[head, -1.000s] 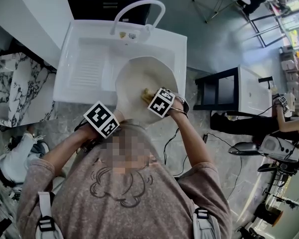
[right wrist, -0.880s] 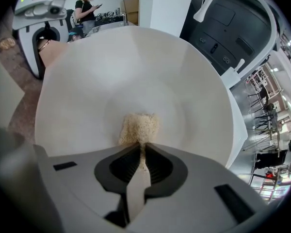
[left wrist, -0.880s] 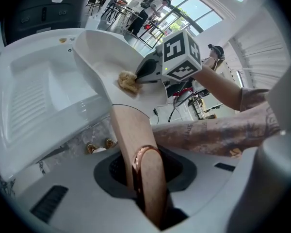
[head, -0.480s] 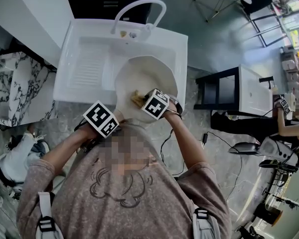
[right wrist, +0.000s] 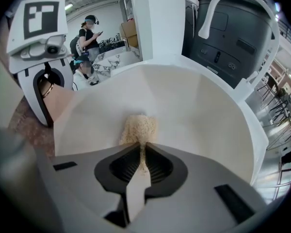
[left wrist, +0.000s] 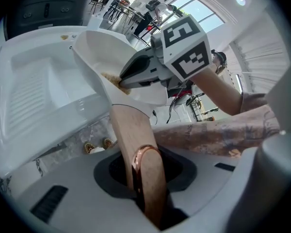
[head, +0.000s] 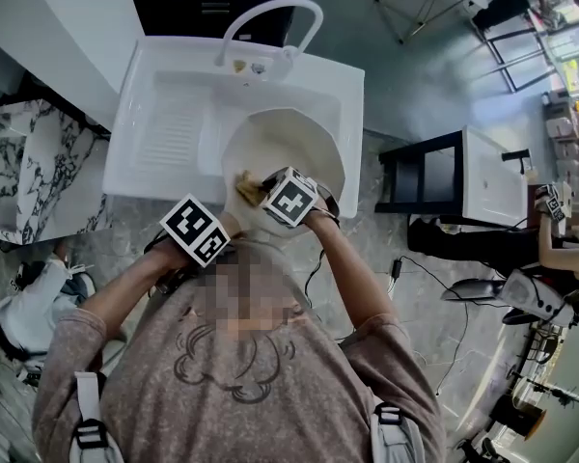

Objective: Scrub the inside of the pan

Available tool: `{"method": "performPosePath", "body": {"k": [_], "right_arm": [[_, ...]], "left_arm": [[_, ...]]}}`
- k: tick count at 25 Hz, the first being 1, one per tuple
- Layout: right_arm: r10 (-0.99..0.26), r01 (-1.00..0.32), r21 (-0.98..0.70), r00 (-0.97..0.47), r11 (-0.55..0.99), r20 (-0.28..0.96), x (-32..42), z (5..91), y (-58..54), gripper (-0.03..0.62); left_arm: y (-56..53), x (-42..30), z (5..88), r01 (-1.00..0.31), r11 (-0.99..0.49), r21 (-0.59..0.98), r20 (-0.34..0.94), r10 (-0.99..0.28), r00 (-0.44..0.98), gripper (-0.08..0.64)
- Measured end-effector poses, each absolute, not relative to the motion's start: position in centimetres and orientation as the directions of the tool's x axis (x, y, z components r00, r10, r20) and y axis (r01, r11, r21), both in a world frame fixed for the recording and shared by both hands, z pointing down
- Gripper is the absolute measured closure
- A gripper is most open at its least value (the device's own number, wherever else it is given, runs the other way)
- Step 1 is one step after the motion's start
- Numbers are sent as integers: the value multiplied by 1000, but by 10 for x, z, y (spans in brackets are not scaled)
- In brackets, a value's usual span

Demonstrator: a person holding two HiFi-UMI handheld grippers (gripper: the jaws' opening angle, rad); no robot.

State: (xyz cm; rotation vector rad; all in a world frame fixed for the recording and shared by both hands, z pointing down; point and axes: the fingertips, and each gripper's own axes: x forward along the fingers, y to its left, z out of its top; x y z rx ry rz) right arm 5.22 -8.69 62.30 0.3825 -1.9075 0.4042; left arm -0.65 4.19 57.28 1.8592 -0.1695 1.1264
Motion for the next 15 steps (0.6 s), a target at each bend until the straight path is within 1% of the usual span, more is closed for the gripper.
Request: {"method": "performPosePath", "body": {"k": [8, 15], "right_arm": [[-118, -533, -199, -503, 822, 856, 51, 600, -97, 546], [-211, -576, -175, -539, 799, 815, 61, 571, -104, 546]], "left_arm": [[35, -10, 569, -524, -531, 666, 726, 301, 618, 457], [30, -21, 572, -524, -508, 684, 708, 287, 645, 453]]}}
